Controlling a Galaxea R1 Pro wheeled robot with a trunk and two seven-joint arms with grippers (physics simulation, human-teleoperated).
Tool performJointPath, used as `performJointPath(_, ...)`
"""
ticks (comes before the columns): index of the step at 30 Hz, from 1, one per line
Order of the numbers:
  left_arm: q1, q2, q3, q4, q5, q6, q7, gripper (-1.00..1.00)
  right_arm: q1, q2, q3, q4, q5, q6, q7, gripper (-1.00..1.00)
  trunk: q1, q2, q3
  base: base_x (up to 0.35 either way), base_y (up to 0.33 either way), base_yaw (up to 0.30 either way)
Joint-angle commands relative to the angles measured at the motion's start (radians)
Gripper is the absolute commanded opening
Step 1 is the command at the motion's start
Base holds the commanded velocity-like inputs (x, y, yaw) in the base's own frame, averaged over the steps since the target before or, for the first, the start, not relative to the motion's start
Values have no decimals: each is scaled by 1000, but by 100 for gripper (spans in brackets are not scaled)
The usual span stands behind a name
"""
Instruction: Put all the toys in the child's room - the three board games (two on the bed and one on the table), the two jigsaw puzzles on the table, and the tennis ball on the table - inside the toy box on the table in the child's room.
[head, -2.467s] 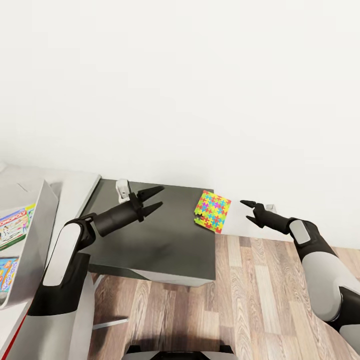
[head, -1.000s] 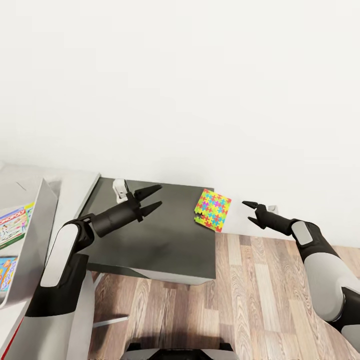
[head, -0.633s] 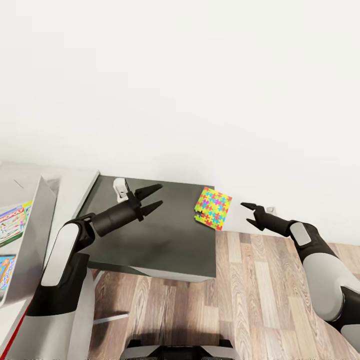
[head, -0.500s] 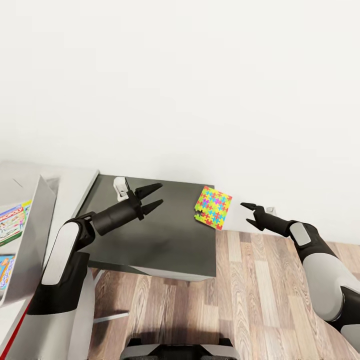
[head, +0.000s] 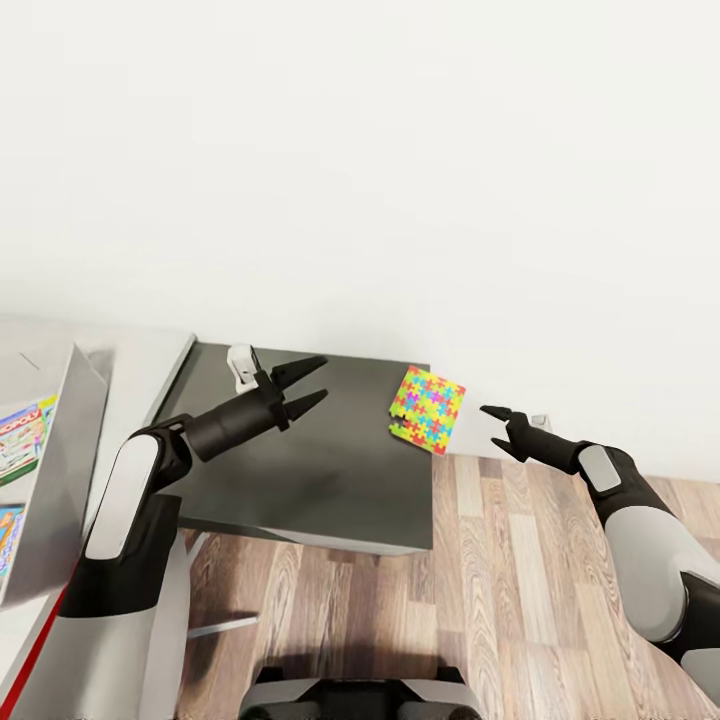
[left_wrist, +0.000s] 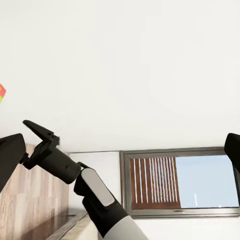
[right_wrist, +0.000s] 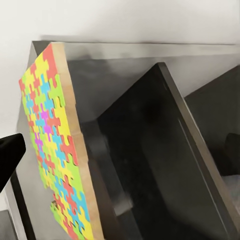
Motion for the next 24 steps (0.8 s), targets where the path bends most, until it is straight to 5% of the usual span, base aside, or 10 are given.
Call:
performJointPath(1,-1,0,1,0,5,3,5,100,-1,0,-6,0,2,6,3,100,0,-2,-3,0,0,0)
performJointPath(24,-6,-1,0,0,6,3,8,100,1,3,-4,-2,2,3,8,100,0,-2,-20,0,0,44)
